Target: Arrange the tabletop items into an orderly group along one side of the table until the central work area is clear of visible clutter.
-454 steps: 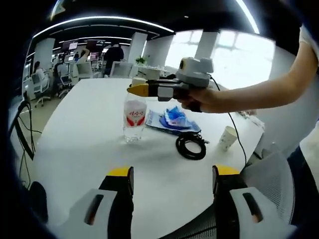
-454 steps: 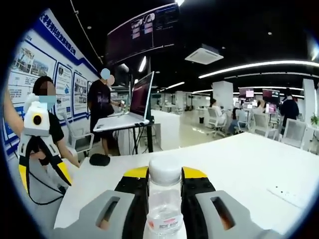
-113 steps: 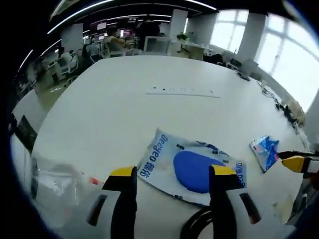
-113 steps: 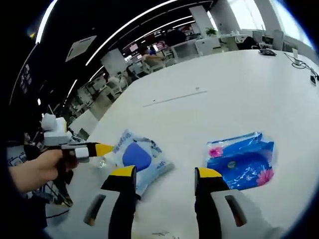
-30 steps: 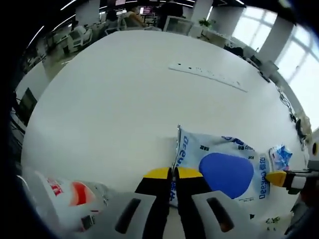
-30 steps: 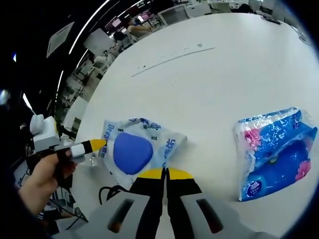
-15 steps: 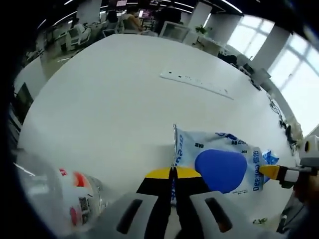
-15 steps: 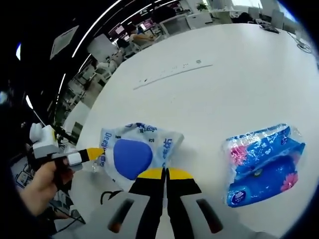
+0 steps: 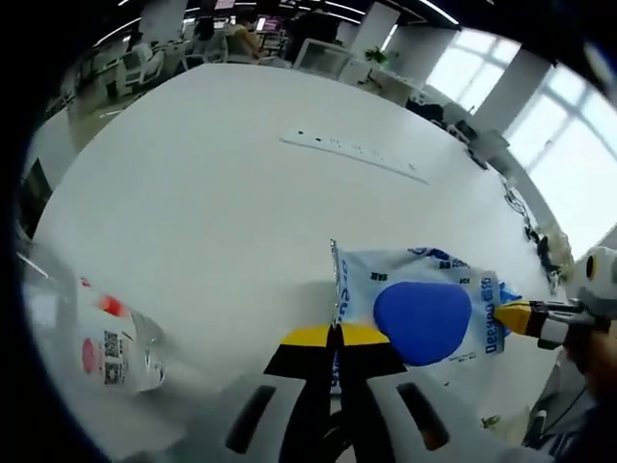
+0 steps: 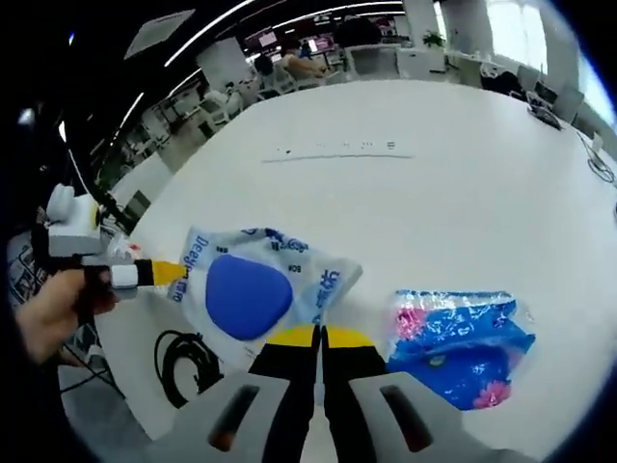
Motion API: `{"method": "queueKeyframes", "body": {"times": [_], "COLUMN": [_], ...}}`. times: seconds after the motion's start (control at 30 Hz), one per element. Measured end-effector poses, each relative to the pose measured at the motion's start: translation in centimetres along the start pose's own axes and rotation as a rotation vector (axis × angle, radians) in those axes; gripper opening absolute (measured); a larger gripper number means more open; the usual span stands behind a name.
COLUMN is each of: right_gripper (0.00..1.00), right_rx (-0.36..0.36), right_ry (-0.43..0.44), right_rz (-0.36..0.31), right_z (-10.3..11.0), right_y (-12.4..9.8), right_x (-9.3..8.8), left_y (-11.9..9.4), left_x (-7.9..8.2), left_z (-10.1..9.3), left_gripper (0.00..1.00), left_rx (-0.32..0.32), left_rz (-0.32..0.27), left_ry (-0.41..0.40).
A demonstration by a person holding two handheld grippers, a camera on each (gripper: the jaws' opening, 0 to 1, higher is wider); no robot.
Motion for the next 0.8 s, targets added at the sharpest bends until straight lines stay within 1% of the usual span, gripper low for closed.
{"method": "queueKeyframes", "body": {"times": [0.07, 0.13, 0.17, 0.2, 0.27, 0.4, 0.53, 0.67, 0.8], "right_gripper": [0.00, 0.00, 0.00, 0.00, 0.00, 0.00, 0.00, 0.00, 0.00], "right_rx": [-0.009, -0.032, -0.031, -0.028, -0.032, -0.045, -0.053, -0.053, -0.054], "right_ry": [-0.030, -0.087, -0.095, -0.088, -0.092, -0.139, -0.170, -0.168, -0.172], "right_rz": [0.013, 0.023, 0.025, 0.029, 0.036, 0.078, 0.096, 0.109, 0.116], "right_z": [0.0, -0.3, -0.4, -0.7, -1.0, -1.5, -1.9, -2.2, -2.3], "right_y": [0.1, 0.4, 0.6, 1.0, 1.2, 1.9, 2.6, 3.2, 3.3], "right_x": [0.0, 0.3, 0.3, 0.5, 0.6, 0.5, 0.3, 0.1, -0.1], "left_y": [0.1, 0.3, 0.4, 0.4, 0.6, 1.1, 1.4, 1.6, 1.7], "left_x": [-0.1, -0.2, -0.3, -0.3, -0.4, -0.9, -1.3, -1.8, -1.9], "left_z": [-0.1, -0.2, -0.2, -0.1, -0.1, -0.2, -0.3, -0.1, 0.0], "left_gripper": [0.01, 0.01, 0.01, 0.01, 0.01, 0.01, 0.01, 0.01, 0.01], "left_rx": [0.003, 0.001, 0.002, 0.002, -0.004, -0.001, 0.003, 0.012, 0.011], "left_rz": [0.006, 0.014, 0.020, 0.023, 0.032, 0.051, 0.063, 0.075, 0.075], "left_ry": [0.011, 0.014, 0.016, 0.017, 0.016, 0.028, 0.030, 0.039, 0.032]}}
Point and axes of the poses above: the point that each gripper's makers call its tool centre point, and the gripper's own axes: y roughly forward along the fingers, z roughly to its left, x roughly out of its top, the point moved 10 cm from there along -y, roughly backward along the fingers, and after that the axes turned 13 degrees about z, right-handed, at the moved point
